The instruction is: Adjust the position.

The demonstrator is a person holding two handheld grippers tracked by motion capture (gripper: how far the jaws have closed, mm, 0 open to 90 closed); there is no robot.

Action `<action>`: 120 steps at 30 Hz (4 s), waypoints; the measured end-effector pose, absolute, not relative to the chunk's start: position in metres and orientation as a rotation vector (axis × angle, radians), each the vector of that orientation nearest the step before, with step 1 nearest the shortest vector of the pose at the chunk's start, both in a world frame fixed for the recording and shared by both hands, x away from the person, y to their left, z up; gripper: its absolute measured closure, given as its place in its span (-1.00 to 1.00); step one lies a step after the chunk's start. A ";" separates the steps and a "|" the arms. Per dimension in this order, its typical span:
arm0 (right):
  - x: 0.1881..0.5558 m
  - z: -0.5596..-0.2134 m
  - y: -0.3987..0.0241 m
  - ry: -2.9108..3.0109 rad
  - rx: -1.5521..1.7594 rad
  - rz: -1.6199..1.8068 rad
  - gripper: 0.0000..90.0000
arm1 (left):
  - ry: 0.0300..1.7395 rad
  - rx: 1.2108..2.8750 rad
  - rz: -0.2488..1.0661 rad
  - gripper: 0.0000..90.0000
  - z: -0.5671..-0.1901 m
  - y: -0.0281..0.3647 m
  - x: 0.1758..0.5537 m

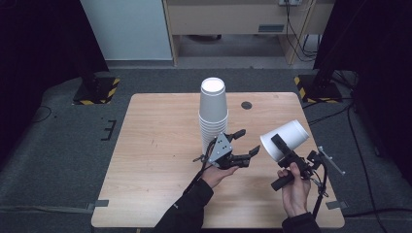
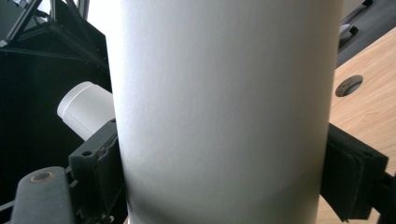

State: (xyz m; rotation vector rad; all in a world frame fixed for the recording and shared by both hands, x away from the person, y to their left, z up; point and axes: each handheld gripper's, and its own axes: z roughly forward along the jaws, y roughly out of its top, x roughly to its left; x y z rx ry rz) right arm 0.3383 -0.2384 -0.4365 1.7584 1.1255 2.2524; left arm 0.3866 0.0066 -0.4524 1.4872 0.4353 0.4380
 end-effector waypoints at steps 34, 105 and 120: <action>0.339 -0.442 -0.223 1.170 1.803 2.303 -0.66 | 0.420 1.452 0.426 -0.25 -0.455 -0.015 0.392; 0.346 -0.453 -0.218 1.224 1.858 2.362 -0.68 | 0.435 1.437 0.416 0.90 -0.467 -0.012 0.394; 0.350 -0.452 -0.230 1.191 1.850 2.337 -0.65 | 0.411 1.477 0.422 0.91 -0.467 -0.007 0.388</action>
